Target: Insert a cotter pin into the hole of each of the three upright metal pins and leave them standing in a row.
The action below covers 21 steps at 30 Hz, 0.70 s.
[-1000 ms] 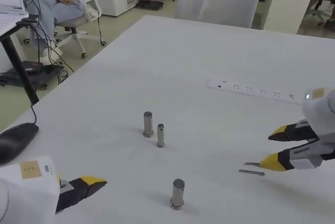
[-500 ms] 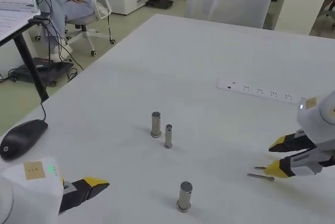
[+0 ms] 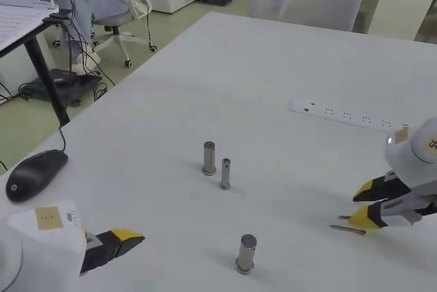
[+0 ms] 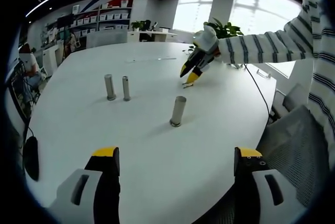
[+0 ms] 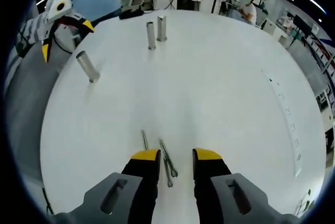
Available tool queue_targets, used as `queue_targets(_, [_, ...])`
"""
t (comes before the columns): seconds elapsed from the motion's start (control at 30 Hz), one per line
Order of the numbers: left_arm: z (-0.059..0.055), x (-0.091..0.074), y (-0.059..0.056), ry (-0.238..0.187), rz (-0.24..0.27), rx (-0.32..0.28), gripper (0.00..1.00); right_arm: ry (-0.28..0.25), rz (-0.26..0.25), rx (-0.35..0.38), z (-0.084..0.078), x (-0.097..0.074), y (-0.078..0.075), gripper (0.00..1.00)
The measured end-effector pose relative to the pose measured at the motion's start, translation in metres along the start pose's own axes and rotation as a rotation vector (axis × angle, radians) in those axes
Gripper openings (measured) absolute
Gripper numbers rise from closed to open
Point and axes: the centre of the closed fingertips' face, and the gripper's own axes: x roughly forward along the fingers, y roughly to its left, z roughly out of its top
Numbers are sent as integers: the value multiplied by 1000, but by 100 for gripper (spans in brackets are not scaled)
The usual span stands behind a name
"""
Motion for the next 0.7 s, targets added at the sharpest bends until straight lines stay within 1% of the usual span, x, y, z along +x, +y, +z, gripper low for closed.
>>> queue_targets(0.4, [-2,1,1,6,8,-2,88,25,9,-17,-3,2,-6,24])
queue_targets(0.7, [-2,2,1,7,6,-2,85,51,13,-33,-6,1,-11,20])
